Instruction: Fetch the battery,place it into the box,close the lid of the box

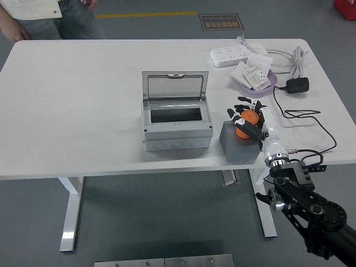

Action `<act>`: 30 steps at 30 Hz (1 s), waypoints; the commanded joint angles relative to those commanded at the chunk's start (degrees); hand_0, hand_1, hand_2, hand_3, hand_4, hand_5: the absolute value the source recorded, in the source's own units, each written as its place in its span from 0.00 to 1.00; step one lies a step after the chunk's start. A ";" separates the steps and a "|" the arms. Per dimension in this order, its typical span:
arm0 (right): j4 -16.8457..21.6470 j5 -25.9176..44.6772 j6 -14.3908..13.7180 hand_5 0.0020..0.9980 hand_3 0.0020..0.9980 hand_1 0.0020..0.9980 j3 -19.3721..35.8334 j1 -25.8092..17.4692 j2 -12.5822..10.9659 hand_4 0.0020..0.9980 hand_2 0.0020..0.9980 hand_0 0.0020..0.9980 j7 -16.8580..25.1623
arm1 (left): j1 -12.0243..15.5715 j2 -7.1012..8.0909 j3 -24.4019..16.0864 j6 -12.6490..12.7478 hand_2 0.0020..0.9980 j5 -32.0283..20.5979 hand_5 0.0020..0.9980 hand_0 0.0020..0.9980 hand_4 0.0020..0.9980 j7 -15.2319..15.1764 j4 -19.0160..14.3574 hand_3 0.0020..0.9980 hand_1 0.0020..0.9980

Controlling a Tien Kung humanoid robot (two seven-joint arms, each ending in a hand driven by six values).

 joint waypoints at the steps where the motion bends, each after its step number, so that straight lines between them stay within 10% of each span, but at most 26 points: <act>1: -0.09 -0.08 -0.07 0.30 0.70 0.64 -0.04 -0.01 -0.02 0.84 0.61 0.67 -0.03 | 0.01 -0.01 -0.08 0.03 0.55 0.11 0.00 0.58 0.54 0.02 0.00 0.56 0.60; 12: -0.60 -1.42 -1.29 0.27 0.69 0.64 -0.77 -0.22 -0.09 0.81 0.62 0.65 -0.77 | -0.02 -0.08 -0.44 0.19 0.55 0.58 0.00 0.58 0.54 -0.01 0.00 0.56 0.60; 13: -0.62 -1.58 -1.33 0.09 0.67 0.64 -0.83 -0.25 -0.10 0.62 0.60 0.64 -0.90 | -0.02 -0.09 -0.42 0.19 0.55 0.60 0.00 0.58 0.54 -0.02 0.00 0.56 0.60; 18: -0.89 -2.25 -1.53 0.09 0.67 0.64 -1.54 -0.35 -0.09 0.62 0.60 0.64 -1.58 | -0.02 -0.07 -0.57 0.23 0.55 0.87 0.00 0.58 0.54 -0.07 0.00 0.56 0.60; 19: -0.98 -2.30 -1.55 0.00 0.64 0.62 -1.75 -0.38 -0.07 0.40 0.59 0.66 -1.68 | -0.02 -0.06 -0.61 0.25 0.55 0.95 0.00 0.58 0.54 -0.07 0.00 0.56 0.61; 30: -1.31 -1.58 -1.22 0.00 0.60 0.58 -2.48 -0.30 -0.02 0.27 0.56 0.61 -2.23 | -0.11 0.09 -1.06 0.38 0.55 1.54 0.00 0.58 0.54 -0.13 0.00 0.56 0.61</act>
